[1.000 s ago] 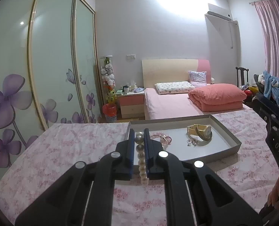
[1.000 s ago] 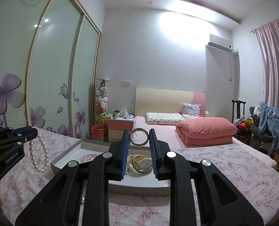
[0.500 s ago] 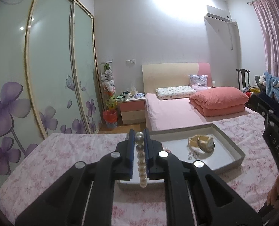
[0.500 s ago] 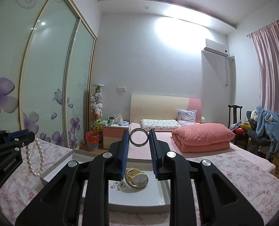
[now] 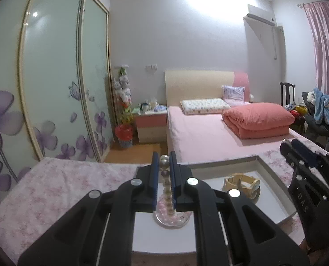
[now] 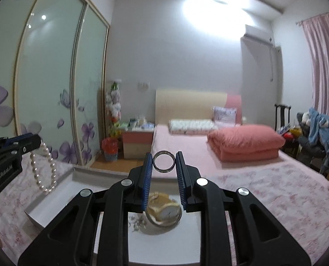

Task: Organize jewelry
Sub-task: 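Carry pearl strand to tray with left tool while right tool carries the ring, then release pearl strand in tray with left tool while right tool drops the ring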

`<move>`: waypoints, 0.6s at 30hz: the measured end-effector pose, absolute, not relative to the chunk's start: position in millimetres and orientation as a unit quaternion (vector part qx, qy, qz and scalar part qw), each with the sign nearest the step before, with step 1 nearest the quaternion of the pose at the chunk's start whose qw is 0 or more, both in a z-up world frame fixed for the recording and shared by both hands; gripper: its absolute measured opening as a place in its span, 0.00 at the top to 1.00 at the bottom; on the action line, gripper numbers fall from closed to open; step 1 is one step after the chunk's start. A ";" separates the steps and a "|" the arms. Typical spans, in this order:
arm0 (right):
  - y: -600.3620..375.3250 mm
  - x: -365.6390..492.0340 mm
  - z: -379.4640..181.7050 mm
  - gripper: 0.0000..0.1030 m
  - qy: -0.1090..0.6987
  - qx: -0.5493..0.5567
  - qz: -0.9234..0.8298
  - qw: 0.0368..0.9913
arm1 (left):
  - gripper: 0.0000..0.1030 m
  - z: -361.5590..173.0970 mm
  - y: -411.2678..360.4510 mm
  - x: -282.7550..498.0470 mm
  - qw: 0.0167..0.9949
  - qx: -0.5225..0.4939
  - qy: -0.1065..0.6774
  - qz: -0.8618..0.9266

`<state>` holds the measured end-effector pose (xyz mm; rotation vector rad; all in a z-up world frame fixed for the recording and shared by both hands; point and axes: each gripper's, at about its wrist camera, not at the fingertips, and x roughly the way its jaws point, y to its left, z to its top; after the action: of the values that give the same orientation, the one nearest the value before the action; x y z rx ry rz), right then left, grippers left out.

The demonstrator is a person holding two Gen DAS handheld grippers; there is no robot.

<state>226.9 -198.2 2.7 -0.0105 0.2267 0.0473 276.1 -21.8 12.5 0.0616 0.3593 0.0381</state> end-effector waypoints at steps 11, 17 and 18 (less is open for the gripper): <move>-190.1 254.5 -17.5 0.78 0.216 -0.004 0.055 0.975 | 0.90 -25.3 -19.9 310.5 0.971 0.022 0.238 -0.001; -185.1 264.2 -21.3 0.78 0.241 -0.007 0.065 0.968 | 0.82 -36.4 -23.3 319.0 0.967 0.023 0.254 -0.009; -185.5 264.0 -21.3 0.77 0.243 -0.004 0.066 0.968 | 0.76 -37.5 -22.2 319.8 0.967 0.019 0.255 -0.009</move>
<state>264.0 -185.5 -21.3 -0.0073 0.4914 0.1326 319.8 -22.2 -37.5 0.0394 0.5162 -0.0174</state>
